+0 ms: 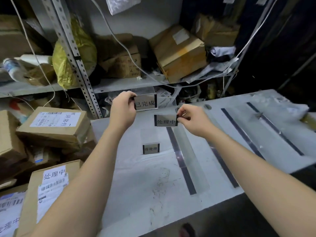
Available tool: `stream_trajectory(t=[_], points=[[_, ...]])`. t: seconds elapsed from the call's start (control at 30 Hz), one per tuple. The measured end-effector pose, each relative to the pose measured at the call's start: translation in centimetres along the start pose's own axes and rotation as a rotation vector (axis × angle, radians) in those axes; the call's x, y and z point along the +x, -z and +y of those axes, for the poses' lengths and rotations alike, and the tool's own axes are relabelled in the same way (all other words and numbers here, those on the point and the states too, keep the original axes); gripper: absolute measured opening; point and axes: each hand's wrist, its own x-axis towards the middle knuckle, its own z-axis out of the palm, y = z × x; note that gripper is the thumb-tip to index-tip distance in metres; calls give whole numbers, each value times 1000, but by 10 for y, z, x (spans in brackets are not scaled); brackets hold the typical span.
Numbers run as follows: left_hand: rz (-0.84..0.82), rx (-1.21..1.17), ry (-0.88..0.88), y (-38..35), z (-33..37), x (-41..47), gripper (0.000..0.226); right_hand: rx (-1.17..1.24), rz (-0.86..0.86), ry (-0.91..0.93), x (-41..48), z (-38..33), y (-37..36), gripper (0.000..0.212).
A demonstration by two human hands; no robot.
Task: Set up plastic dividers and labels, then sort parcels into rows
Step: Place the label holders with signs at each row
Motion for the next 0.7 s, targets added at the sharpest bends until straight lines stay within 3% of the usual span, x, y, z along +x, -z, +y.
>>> stream_trajectory(t=[0.4,0.7], points=[[45,30,-105,-87,133,1,22,60,77,51,-25,115,115,21],[76,75,-75,-155,227,-8,23,107,-65,73,-32,199,157,18]])
